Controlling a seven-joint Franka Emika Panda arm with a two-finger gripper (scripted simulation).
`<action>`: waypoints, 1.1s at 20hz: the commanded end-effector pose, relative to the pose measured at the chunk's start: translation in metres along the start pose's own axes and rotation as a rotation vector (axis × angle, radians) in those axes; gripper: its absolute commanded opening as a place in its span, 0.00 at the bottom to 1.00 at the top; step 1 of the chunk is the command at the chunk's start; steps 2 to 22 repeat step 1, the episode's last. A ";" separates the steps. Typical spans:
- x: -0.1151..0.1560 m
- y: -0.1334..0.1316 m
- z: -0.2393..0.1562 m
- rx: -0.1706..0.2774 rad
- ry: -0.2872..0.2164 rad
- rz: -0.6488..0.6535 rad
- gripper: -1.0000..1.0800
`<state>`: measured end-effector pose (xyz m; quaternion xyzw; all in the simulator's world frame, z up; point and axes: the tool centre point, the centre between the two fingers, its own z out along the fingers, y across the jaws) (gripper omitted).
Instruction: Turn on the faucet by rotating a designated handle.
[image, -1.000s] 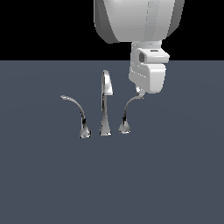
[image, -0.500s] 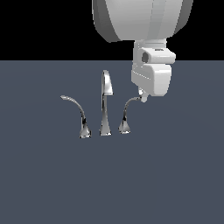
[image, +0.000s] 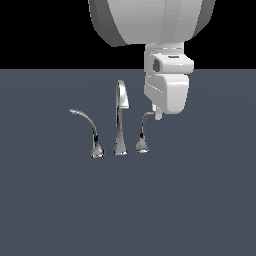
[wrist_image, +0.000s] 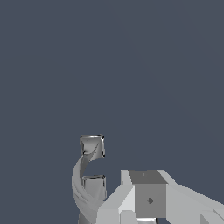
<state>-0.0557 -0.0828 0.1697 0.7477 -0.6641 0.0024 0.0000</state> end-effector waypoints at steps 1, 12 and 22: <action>-0.021 0.001 -0.001 -0.003 -0.004 -0.028 0.00; -0.021 0.001 -0.001 -0.003 -0.004 -0.028 0.00; -0.021 0.001 -0.001 -0.003 -0.004 -0.028 0.00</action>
